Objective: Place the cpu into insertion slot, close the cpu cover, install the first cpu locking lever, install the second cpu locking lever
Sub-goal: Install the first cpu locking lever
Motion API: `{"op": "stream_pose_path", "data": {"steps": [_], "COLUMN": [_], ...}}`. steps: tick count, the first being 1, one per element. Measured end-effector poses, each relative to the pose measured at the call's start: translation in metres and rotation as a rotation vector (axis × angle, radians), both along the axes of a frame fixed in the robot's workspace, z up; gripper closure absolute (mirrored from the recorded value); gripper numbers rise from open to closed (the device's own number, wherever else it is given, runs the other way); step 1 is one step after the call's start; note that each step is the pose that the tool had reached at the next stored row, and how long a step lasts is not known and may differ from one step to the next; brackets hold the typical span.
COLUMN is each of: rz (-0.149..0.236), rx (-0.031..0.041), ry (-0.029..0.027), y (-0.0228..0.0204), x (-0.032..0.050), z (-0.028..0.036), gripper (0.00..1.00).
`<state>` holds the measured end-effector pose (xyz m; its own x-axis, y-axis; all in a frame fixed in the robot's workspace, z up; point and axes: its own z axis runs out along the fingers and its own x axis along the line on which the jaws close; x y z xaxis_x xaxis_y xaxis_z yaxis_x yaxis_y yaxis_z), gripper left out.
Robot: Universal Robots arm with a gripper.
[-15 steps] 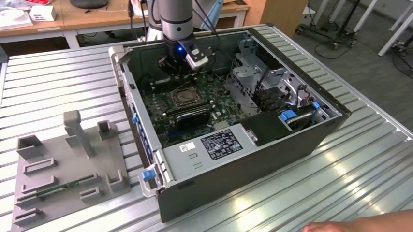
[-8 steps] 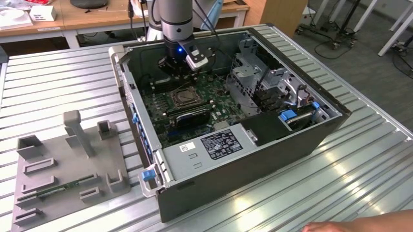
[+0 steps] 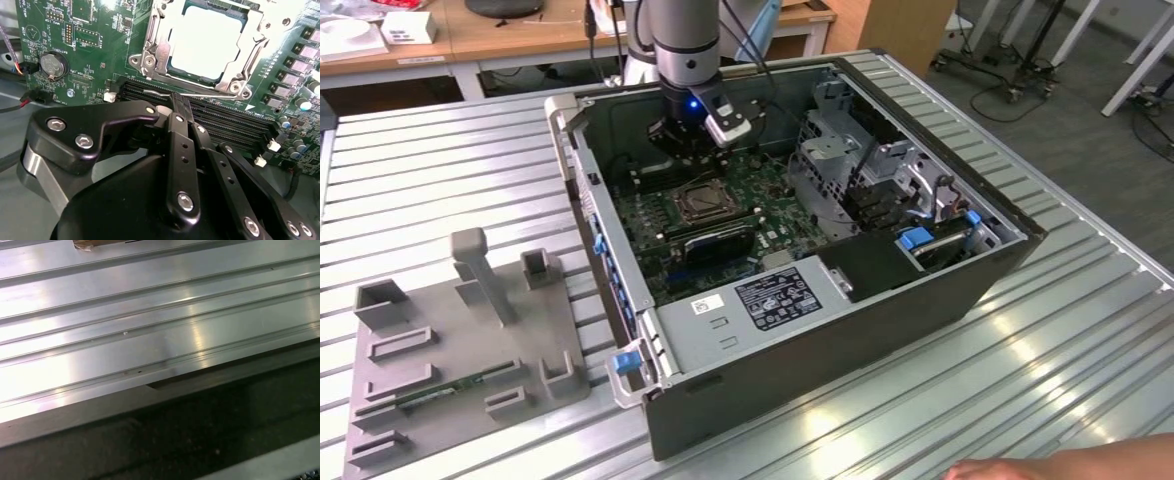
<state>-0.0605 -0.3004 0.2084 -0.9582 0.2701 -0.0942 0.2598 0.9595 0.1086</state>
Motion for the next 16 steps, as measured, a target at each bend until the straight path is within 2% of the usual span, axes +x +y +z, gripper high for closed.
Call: {"op": "stream_pose_path", "data": {"steps": [11,16], "rz": [0.0,0.0], "rx": [0.0,-0.0001], "ry": [-0.0044,-0.0046], "y": [-0.0015,-0.0015], "x": [0.0011,0.0012], "z": [-0.0037,-0.0046], "gripper": [0.89,0.89]}}
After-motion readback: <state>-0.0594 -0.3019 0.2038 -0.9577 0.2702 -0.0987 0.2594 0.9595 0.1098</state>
